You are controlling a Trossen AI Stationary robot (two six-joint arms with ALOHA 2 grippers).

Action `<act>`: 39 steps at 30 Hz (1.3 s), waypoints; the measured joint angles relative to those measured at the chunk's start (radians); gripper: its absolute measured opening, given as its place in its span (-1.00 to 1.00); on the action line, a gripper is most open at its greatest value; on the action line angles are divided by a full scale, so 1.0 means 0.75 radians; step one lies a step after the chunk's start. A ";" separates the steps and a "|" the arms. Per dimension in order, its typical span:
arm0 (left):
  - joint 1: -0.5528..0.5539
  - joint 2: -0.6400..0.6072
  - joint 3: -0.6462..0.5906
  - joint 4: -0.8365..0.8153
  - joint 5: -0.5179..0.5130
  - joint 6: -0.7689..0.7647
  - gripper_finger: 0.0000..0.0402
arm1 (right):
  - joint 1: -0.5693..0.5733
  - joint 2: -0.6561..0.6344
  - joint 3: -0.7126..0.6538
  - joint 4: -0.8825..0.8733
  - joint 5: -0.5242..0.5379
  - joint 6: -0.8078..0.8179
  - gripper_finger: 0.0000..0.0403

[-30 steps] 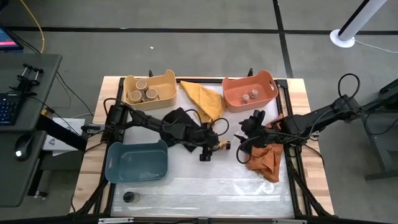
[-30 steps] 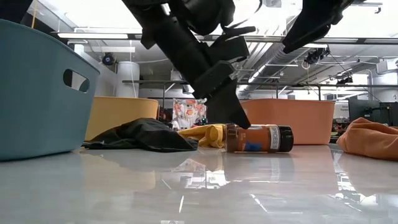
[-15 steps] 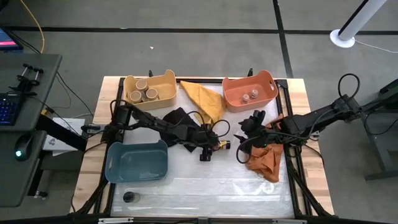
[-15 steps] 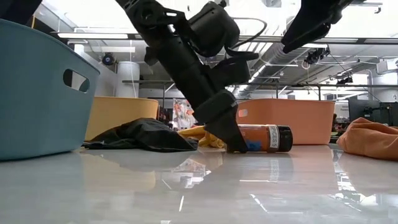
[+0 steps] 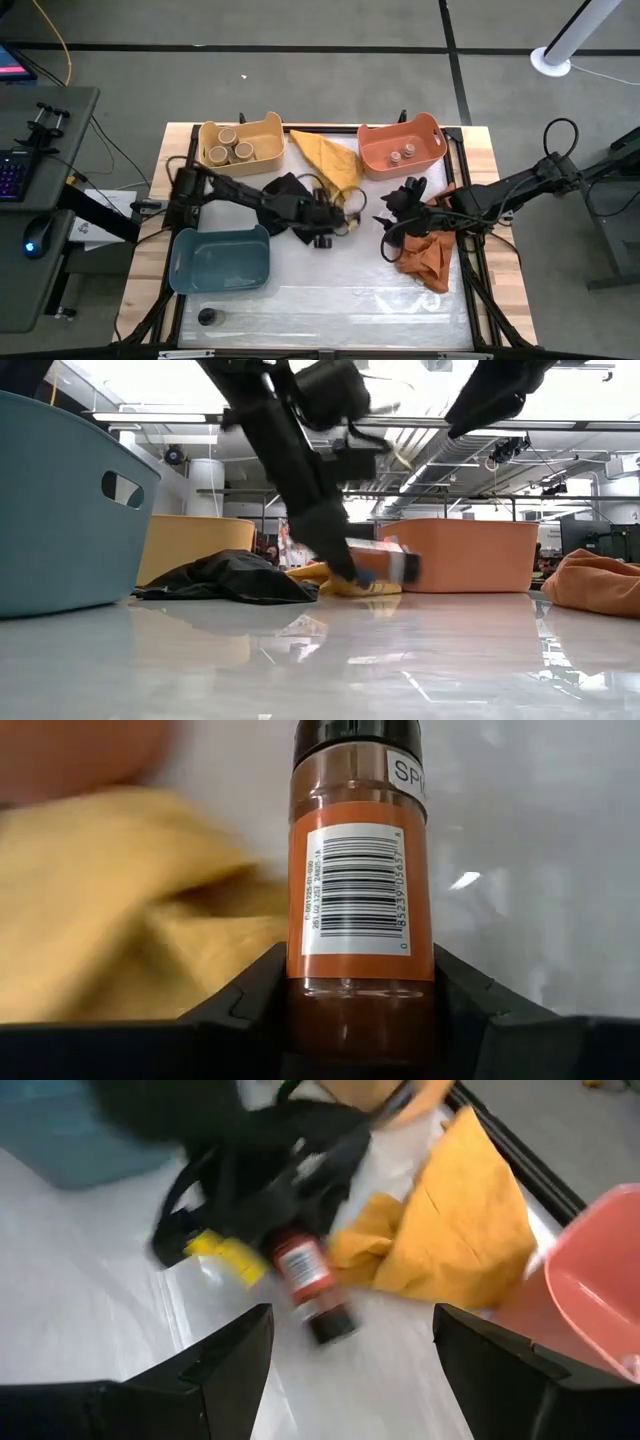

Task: Sort spices by type
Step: Put the bottom right black spice bottle into the blue bin

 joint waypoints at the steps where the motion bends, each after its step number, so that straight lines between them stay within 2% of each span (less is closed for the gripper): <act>1: 0.009 -0.049 0.000 -0.041 -0.026 -0.001 -0.27 | 0.000 0.000 0.001 0.030 0.000 -0.023 0.34; 4: 0.033 -0.216 -0.006 -0.114 -0.058 -0.005 -0.27 | 0.000 0.000 0.001 0.153 0.001 -0.134 0.34; 10: 0.013 -0.575 -0.156 -0.063 0.008 -0.030 -0.27 | -0.043 0.001 0.001 0.447 0.000 -0.372 0.34; 13: -0.040 -0.739 -0.305 0.077 0.024 -0.083 -0.27 | -0.082 0.012 0.001 0.592 -0.049 -0.471 0.34; 17: -0.117 -0.888 -0.534 0.396 0.021 -0.122 -0.27 | -0.137 0.088 0.001 0.817 -0.243 -0.570 0.34; 20: -0.156 -0.934 -0.627 0.555 -0.005 -0.123 -0.27 | -0.163 0.167 0.001 0.937 -0.312 -0.647 0.34; 27: -0.198 -0.937 -0.636 0.558 -0.032 -0.075 -0.27 | -0.209 0.243 0.001 1.025 -0.325 -0.697 0.34; 30: -0.198 -0.937 -0.636 0.558 -0.014 -0.058 -0.27 | -0.222 0.244 0.001 1.032 -0.360 -0.695 0.34; 35: -0.193 -0.920 -0.636 0.601 0.035 0.006 -0.27 | -0.247 0.244 0.001 1.040 -0.498 -0.654 0.34; 39: -0.178 -0.900 -0.635 0.641 0.078 0.010 -0.27 | -0.249 0.244 0.001 1.040 -0.514 -0.653 0.34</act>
